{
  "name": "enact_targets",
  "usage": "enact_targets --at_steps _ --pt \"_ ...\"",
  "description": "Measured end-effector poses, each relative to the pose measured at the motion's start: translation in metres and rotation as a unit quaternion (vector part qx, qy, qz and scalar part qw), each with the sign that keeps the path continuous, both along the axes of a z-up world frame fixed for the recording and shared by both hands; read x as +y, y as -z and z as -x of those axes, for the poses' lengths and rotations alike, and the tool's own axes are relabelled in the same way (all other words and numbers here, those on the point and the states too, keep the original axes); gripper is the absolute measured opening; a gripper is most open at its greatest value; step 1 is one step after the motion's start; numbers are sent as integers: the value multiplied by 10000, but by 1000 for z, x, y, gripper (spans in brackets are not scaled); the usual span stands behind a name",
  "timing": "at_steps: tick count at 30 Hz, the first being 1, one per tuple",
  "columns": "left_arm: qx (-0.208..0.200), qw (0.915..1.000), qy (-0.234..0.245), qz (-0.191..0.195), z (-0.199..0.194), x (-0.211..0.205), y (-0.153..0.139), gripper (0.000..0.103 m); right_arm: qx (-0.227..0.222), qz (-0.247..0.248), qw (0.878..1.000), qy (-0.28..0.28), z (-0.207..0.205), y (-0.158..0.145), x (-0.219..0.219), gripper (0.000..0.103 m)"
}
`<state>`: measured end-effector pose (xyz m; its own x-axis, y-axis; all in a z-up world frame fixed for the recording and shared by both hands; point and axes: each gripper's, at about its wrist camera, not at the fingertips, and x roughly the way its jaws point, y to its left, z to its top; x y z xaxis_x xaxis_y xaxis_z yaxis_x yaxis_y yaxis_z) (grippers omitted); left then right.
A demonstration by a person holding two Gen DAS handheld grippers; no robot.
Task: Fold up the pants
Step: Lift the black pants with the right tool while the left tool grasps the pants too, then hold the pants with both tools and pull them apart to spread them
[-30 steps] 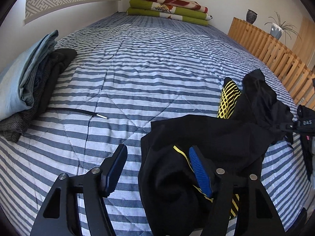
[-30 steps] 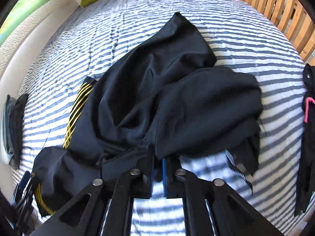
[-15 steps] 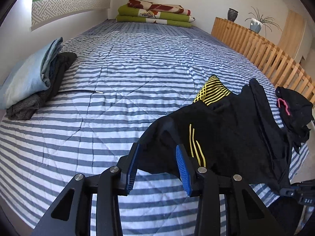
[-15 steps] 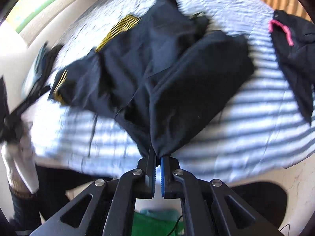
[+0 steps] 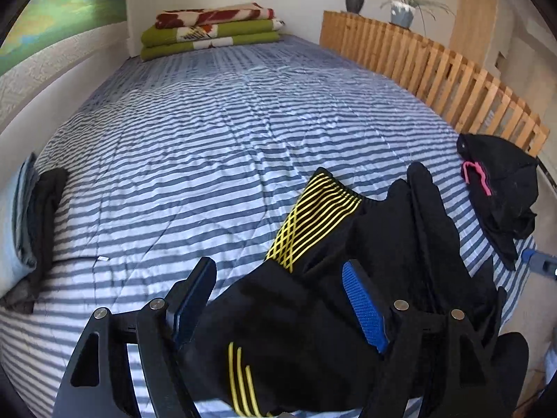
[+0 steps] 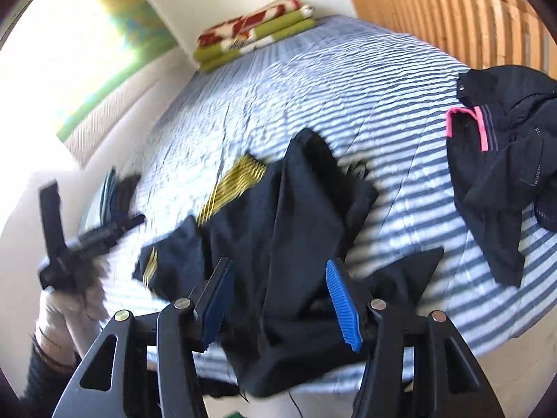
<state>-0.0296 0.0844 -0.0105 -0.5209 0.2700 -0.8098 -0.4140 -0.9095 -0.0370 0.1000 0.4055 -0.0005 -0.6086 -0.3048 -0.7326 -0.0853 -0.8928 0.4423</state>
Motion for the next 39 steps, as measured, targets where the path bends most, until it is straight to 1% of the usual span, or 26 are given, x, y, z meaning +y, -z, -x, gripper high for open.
enact_targets --at_steps 2,4,6,9,11,12,13,14,15,16,17,18,20,22,25,28,31,33,35,36,38,39 --pt "-90 9998 126 150 26 26 9 78 105 251 9995 162 14 -4 17 53" --pt "-268 9988 280 297 53 49 21 78 40 280 9994 218 40 -1 24 60" --pt "-306 9979 244 525 77 66 39 78 -165 366 9991 136 70 16 20 60" --pt "-689 9964 218 439 109 88 66 78 -596 278 9977 149 119 44 19 60" --pt "-843 9951 244 462 122 96 81 77 -777 247 9965 203 139 64 16 60" --pt "-852 9947 254 509 126 100 87 66 -833 308 9958 222 148 71 16 60" --pt "-885 9941 278 554 129 103 92 56 -916 374 9948 229 153 79 16 55" --pt "-976 9934 301 521 131 102 97 27 -969 447 9941 215 156 88 16 46" --pt "-1068 9929 307 421 131 100 100 11 -1039 491 9932 177 158 93 16 21" --pt "-1059 9934 297 329 130 96 100 9 -1111 492 9925 118 158 95 16 5" --pt "-996 9941 319 284 127 92 98 1 -1120 485 9925 47 156 96 16 4" --pt "-931 9947 330 268 124 87 94 1 -1054 425 9935 20 151 93 16 3" --pt "-895 9957 257 6 117 68 82 1 -918 204 9955 62 136 83 19 2" --pt "-795 9965 160 -196 103 44 64 1 -812 232 9964 47 120 73 23 2" --pt "-647 9971 104 -399 69 0 34 1 -668 210 9975 -43 86 58 28 2" --pt "-658 9964 -58 -536 29 -50 19 1 -699 92 9974 -127 49 53 29 2" --pt "-828 9944 -257 -600 -8 -94 25 1 -946 124 9952 -220 17 66 27 2" --pt "-1002 9930 -288 -551 -33 -113 41 1 -1213 -11 9917 -420 -1 82 18 2" --pt "-1184 9912 -294 -524 -50 -123 57 1 -1445 -276 9866 -704 -11 99 5 3" --pt "-1243 9904 -293 -527 -56 -126 62 1 -1503 -332 9849 -794 -16 103 0 4" --pt "-1231 9903 -313 -565 -66 -127 70 3 -1480 -345 9844 -885 -21 101 -1 6" --pt "-1178 9908 -324 -584 -68 -128 69 3 -1437 -352 9847 -916 -21 98 0 10"
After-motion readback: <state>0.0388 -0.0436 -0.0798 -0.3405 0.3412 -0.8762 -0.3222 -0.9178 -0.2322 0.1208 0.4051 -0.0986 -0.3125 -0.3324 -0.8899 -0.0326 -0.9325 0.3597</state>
